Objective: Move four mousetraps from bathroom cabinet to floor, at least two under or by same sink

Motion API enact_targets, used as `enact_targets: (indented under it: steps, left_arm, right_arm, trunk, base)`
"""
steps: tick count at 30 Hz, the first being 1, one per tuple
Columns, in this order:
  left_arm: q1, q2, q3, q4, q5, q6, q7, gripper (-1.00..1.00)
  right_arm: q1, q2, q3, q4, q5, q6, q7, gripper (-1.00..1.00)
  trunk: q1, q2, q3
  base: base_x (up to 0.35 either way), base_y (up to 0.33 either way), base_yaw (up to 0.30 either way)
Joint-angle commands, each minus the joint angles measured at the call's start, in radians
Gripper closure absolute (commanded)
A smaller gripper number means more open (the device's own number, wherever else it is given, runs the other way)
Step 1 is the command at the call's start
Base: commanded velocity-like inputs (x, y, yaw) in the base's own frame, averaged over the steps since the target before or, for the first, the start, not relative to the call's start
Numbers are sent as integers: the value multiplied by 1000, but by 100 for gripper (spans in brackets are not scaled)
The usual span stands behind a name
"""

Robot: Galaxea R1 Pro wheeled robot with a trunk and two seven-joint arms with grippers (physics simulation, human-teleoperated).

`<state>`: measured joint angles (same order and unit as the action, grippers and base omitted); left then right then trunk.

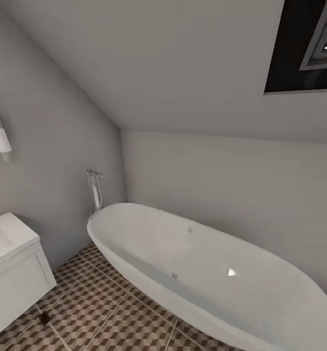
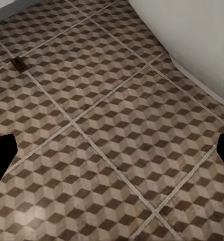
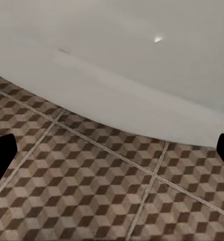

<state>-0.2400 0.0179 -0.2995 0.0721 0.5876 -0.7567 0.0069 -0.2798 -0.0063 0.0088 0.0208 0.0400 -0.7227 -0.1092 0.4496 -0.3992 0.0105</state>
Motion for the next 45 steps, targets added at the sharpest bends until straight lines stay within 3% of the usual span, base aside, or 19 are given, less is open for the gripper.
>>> enact_targets:
  steps: [1,45]
  left_arm:
    - [-1,0,-8,3,5,-5,1,-100]
    - [-1,-9,-7,3,1,-7,8,-100]
  right_arm:
    - [-1,0,1,2,4,-3,-6,-100]
    - [-1,0,-1,2,0,-3,-6,-100]
  trunk:
    - [0,-1,0]
    - [0,-1,0]
  base:
    - [0,0,-300]
    - [0,0,-300]
